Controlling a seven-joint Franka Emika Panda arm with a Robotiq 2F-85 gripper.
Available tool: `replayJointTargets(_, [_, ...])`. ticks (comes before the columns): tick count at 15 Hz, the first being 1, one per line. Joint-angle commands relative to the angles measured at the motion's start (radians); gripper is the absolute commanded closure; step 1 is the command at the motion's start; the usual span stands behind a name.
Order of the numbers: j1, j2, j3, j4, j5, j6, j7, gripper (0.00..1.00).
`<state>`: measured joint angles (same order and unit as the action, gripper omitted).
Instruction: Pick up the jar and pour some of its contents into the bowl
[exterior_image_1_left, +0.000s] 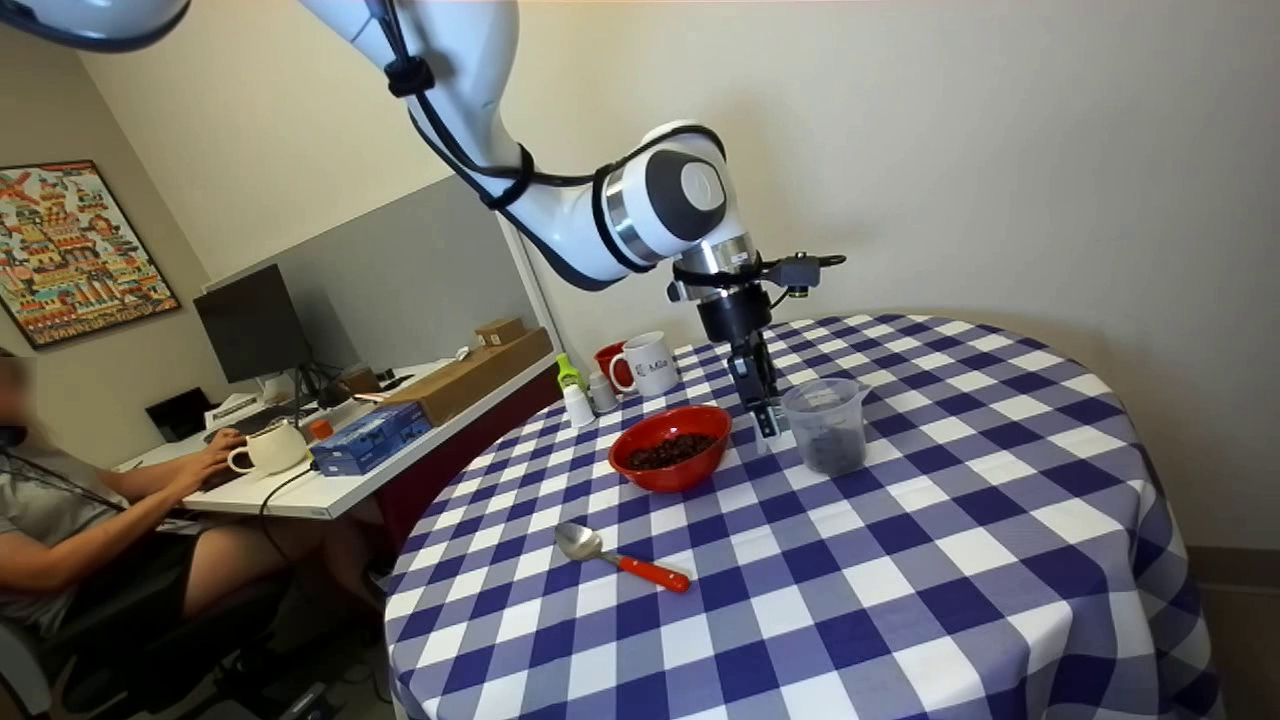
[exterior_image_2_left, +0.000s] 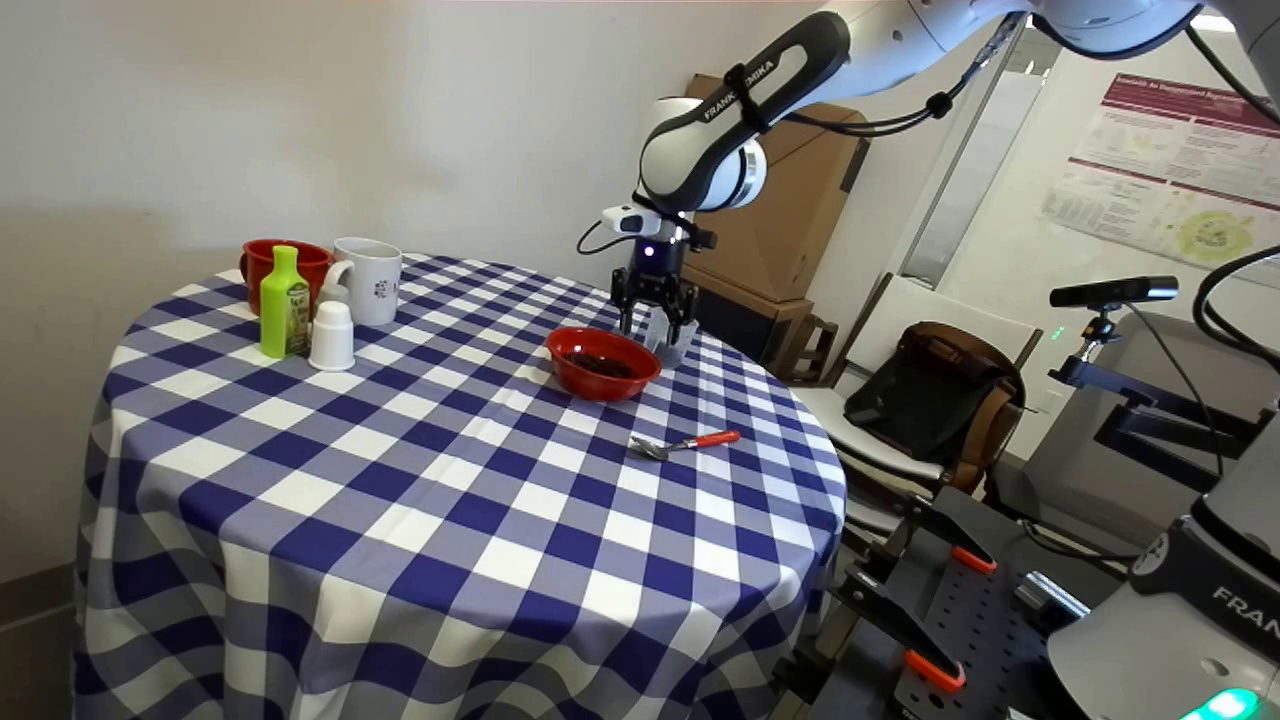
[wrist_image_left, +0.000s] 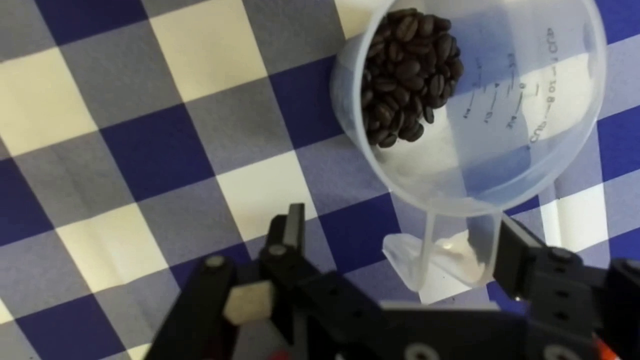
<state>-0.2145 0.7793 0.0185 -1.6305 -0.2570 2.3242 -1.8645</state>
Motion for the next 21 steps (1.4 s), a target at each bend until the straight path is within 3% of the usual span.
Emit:
replayJointTargets(1, [-0.006, -0.018, 0.008, -0.014, 0.022, 0.013, -0.03, 0.47])
replayJointTargets(6, [-0.011, -0.024, 0.018, -0.021, 0.028, 0.014, -0.041, 0.87])
replayJointTargets(8, [-0.01, -0.024, 0.018, -0.022, 0.027, 0.014, -0.04, 0.96])
replayJointTargets(9, [-0.01, -0.023, 0.018, -0.021, 0.027, 0.015, -0.038, 0.86])
replayJointTargets(13, [-0.012, -0.025, 0.019, -0.023, 0.03, 0.017, -0.039, 0.93])
replayJointTargets(21, [-0.021, -0.047, 0.037, 0.012, 0.092, 0.006, -0.029, 0.94])
